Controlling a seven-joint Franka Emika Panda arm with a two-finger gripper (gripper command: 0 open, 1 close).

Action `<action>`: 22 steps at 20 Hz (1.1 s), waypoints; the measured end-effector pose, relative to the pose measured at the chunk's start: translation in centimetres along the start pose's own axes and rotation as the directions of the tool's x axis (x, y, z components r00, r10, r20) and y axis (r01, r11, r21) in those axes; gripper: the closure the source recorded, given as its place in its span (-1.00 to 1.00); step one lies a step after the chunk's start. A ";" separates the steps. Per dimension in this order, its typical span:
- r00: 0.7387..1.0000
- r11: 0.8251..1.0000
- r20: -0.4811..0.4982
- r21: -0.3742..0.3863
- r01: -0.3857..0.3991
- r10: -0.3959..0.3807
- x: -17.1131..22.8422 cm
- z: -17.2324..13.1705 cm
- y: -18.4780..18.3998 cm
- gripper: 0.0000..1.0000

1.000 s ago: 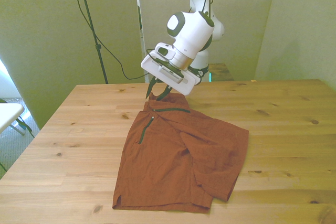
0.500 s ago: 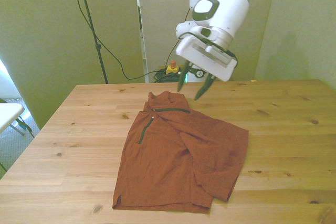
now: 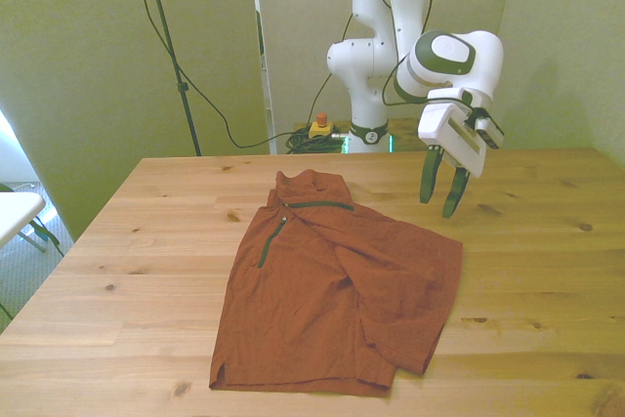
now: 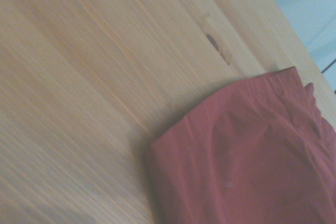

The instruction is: Fold the shorts

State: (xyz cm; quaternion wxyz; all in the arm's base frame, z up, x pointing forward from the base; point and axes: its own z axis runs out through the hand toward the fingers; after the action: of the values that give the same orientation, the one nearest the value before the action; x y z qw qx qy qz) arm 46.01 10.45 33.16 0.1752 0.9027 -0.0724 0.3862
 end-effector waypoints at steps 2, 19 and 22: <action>1.000 1.000 0.001 -0.001 -0.001 0.001 0.3 1.2 -0.1 -1.00; 0.999 0.999 -0.029 -0.026 -0.030 0.030 3.5 7.3 0.7 -1.00; 0.999 0.999 -0.033 -0.019 -0.040 0.039 3.9 7.7 0.2 1.00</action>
State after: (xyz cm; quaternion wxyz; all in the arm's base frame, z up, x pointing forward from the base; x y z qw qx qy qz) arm 53.83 7.39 31.17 0.1777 0.8930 -0.0912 0.4033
